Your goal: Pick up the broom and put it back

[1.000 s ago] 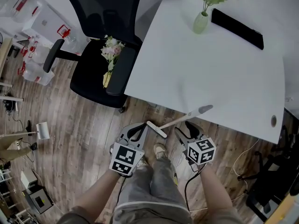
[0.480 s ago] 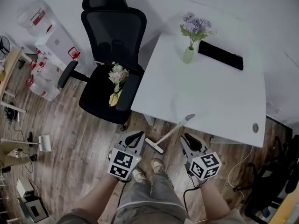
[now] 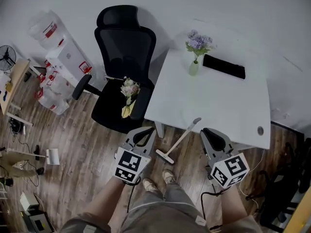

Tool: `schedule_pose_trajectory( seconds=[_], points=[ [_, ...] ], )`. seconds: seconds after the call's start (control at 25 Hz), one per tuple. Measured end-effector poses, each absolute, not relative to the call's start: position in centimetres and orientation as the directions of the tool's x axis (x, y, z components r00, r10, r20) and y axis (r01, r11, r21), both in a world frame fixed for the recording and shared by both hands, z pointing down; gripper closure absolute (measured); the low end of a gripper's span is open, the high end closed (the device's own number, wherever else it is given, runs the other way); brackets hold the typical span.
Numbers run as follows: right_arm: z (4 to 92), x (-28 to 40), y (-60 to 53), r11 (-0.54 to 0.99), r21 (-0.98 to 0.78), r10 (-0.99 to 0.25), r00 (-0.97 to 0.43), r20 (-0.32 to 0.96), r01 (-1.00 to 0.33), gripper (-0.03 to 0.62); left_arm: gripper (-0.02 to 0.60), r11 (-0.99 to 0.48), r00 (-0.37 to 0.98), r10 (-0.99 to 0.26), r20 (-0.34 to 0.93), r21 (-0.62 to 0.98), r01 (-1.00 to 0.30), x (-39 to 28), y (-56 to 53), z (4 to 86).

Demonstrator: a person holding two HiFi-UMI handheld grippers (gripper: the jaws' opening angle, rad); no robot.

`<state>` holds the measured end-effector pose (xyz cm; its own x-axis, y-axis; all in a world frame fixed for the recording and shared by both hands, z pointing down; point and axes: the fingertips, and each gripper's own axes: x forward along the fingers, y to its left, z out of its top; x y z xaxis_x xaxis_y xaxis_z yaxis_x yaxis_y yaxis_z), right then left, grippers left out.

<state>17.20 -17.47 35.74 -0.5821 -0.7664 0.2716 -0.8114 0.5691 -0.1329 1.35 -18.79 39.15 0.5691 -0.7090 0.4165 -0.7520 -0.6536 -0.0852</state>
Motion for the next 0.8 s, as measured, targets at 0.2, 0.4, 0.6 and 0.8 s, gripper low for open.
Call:
schedule_pose_trajectory(
  seconds=[0.2,0.4,0.6,0.8],
  points=[
    [30.7,15.9,-15.5,0.611,-0.063,-0.755,-0.606,0.25,-0.789,0.548,0.566,-0.662,0.588,-0.73,0.349,-0.147,-0.735,1.1,-18.1,33.9],
    [27.3,14.1,-13.0,0.639,-0.024,-0.745,-0.627,0.226,-0.769,0.549,0.566,-0.665,0.607,-0.739,0.292,-0.169,-0.728,0.3,-16.4,30.2],
    [25.1,13.2,-10.6,0.624,-0.058,-0.764,-0.624,0.164,-0.779,0.557,0.566,-0.659,0.612,-0.748,0.258,-0.174,-0.732,-0.5,-14.4,28.1],
    [25.0,12.1,-8.5,0.638,-0.136,-0.74,-0.652,0.166,-0.758,0.565,0.566,-0.653,0.612,-0.751,0.246,-0.147,-0.743,-1.0,-12.9,27.6]
  ],
)
